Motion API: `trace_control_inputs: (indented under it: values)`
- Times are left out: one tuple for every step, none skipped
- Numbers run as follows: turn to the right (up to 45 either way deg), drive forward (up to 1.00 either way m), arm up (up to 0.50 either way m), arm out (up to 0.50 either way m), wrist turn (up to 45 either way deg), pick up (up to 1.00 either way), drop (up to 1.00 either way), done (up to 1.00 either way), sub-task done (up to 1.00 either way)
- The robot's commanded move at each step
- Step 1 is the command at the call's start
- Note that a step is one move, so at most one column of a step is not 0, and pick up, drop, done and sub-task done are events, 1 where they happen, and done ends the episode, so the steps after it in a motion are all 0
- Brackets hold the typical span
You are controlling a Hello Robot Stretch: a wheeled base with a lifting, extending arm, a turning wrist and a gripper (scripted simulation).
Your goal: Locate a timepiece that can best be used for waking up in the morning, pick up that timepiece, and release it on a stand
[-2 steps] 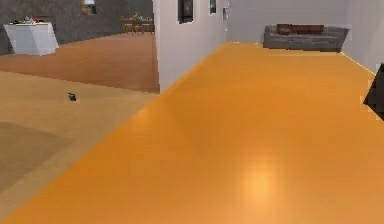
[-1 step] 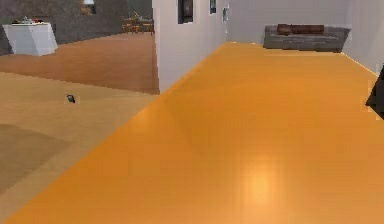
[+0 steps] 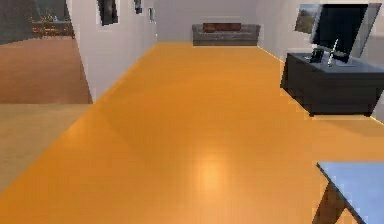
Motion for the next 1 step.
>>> trace_control_inputs:
  values:
    - [0.0, 1.0, 0.0, 0.0, 0.0, 0.0, 0.0, 0.0, 0.0]
